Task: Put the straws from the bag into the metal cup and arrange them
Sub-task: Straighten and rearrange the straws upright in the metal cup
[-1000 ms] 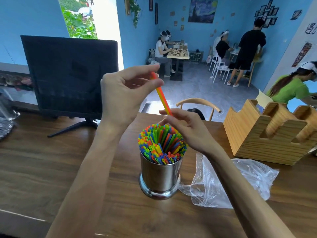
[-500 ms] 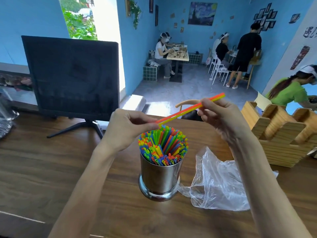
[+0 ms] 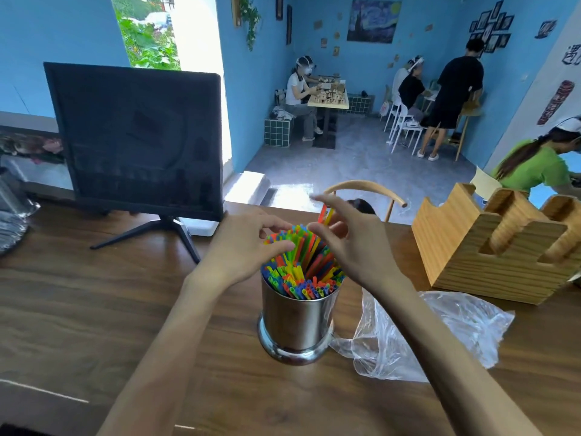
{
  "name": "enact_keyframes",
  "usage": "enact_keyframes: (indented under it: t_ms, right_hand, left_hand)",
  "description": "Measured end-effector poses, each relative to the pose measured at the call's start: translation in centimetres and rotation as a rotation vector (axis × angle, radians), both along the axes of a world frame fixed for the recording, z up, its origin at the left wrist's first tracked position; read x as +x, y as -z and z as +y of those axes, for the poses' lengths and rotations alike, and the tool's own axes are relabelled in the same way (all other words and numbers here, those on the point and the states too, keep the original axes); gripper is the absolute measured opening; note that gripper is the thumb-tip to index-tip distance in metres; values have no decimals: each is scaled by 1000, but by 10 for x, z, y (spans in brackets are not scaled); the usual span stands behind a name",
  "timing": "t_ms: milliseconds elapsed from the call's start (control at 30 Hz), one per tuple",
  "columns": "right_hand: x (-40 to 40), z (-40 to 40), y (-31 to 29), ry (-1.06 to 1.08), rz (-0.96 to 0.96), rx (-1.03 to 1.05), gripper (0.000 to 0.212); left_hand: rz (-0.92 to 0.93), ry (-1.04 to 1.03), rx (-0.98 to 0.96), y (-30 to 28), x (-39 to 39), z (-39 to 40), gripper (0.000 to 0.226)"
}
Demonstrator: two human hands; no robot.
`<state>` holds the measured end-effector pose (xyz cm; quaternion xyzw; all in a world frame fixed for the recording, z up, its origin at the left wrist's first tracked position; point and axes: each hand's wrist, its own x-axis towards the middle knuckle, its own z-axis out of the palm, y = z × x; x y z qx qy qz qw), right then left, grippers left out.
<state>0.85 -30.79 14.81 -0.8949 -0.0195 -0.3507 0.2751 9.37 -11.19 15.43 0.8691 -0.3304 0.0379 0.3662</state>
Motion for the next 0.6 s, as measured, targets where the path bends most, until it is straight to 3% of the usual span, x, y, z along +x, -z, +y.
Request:
enact_keyframes:
  t_ms: [67, 267, 467, 600]
  right_hand:
    - [2, 0, 8, 6, 36, -86, 22]
    - [3, -7, 17, -96, 252, -41, 31]
    - [0, -5, 21, -121, 263, 130, 40]
    - [-5, -4, 19, -137, 261, 201, 39]
  left_hand:
    - [-69, -37, 54, -2, 0, -3, 27]
    - [-204, -131, 266, -20, -6, -14, 27]
    - [-260, -164, 517, -28, -13, -28, 48]
    - [-314, -172, 489, -21, -23, -37, 41]
